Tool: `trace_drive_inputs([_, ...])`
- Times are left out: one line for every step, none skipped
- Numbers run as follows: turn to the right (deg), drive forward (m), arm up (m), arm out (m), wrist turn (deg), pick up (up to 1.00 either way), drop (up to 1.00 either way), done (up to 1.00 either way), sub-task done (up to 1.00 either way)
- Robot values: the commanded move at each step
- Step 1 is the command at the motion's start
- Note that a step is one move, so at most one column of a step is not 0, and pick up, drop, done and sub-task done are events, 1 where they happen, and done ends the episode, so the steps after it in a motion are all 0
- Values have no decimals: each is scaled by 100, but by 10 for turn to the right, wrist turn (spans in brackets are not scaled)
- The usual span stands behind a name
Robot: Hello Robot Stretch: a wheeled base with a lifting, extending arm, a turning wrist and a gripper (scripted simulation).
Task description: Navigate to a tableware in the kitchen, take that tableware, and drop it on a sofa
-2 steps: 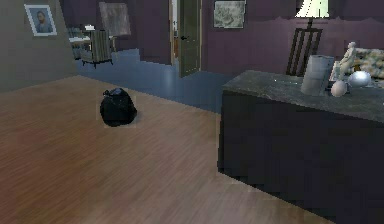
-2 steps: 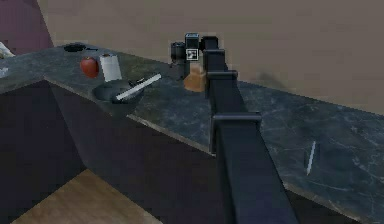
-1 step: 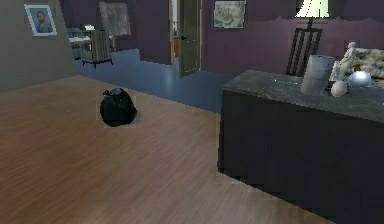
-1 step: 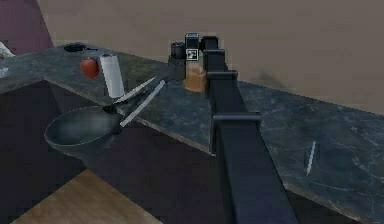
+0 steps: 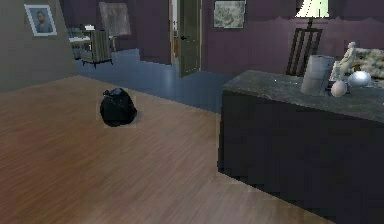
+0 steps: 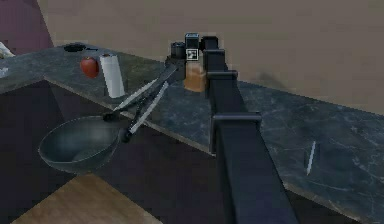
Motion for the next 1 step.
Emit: trace_drive_inputs([0,0,0,-44,0,0,0,0,0])
